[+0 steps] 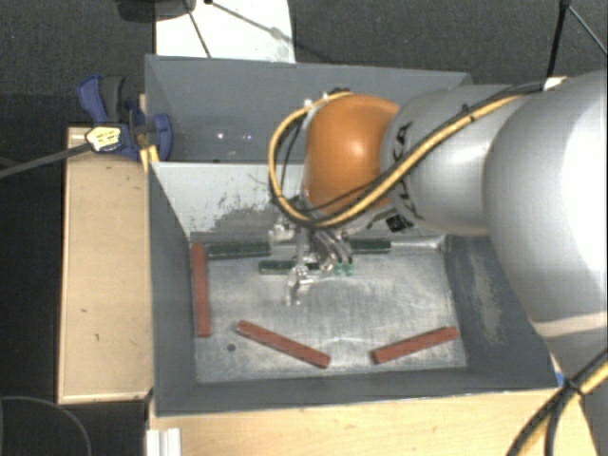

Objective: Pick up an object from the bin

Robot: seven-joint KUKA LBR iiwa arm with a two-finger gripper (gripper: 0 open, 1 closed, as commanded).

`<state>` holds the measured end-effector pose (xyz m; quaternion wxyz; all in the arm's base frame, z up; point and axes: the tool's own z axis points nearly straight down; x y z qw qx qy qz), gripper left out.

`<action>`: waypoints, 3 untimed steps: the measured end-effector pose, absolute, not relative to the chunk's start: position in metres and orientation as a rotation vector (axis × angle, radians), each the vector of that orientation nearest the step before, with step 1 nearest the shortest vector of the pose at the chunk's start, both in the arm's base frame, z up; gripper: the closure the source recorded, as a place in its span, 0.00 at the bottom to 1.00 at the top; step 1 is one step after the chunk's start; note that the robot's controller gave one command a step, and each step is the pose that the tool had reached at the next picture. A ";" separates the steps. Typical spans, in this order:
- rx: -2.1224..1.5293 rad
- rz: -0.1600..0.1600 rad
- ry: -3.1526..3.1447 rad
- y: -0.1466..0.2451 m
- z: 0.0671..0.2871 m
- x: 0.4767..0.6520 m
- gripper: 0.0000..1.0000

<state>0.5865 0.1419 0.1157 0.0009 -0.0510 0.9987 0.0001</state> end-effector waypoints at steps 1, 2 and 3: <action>-0.154 0.003 3.126 0.128 0.075 0.596 1.00; -0.153 0.003 3.126 0.128 0.075 0.596 1.00; -0.417 0.001 3.111 0.104 0.204 0.539 1.00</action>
Offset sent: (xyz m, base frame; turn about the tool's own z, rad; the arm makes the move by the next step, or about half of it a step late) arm 0.0000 0.0000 0.0000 0.0000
